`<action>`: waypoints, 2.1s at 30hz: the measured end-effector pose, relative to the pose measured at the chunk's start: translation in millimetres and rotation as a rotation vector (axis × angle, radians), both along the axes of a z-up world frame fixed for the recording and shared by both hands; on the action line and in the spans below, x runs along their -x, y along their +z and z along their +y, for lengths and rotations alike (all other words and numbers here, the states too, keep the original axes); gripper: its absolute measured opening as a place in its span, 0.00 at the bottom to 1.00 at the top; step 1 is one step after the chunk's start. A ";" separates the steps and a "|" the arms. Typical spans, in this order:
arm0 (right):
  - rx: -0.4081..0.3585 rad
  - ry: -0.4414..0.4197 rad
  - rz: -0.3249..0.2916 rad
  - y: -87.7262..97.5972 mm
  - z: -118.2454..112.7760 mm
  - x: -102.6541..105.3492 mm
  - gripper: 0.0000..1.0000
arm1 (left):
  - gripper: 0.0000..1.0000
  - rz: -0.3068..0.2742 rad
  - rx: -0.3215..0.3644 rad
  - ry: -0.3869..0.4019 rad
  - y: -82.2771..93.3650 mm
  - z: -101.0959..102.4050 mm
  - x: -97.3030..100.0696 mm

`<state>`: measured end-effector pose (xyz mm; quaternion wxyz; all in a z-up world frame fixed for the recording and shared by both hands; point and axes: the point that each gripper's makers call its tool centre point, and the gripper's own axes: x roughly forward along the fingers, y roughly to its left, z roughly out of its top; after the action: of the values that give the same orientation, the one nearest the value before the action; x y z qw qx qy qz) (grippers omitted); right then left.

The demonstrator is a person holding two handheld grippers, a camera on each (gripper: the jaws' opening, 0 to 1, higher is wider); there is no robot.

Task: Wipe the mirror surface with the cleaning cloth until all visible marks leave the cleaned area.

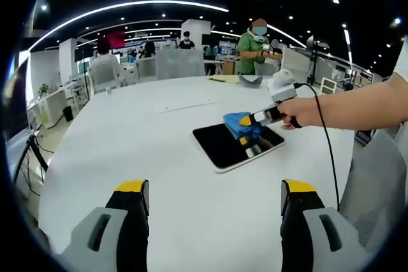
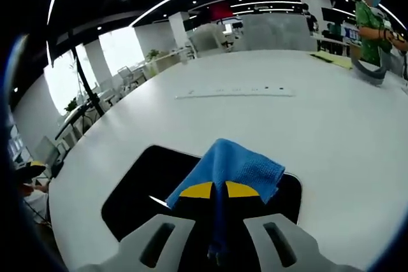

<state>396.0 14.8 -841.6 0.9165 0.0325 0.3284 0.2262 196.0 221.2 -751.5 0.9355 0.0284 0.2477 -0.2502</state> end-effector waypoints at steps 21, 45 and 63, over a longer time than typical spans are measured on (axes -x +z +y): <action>-0.013 0.042 0.002 -0.6 17.3 13.1 0.01 | 0.85 -0.010 0.004 0.009 4.0 0.9 2.8; -0.013 0.056 0.003 -1.3 19.7 26.4 0.01 | 0.85 -0.027 0.010 0.009 10.4 -0.8 4.8; -0.022 0.072 0.003 0.1 21.8 46.2 0.01 | 0.85 -0.038 0.014 -0.002 13.0 -4.2 4.8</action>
<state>349.8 36.6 -841.5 0.9068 0.0308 0.3283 0.2625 191.2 217.1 -738.5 0.9400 0.0270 0.2282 -0.2522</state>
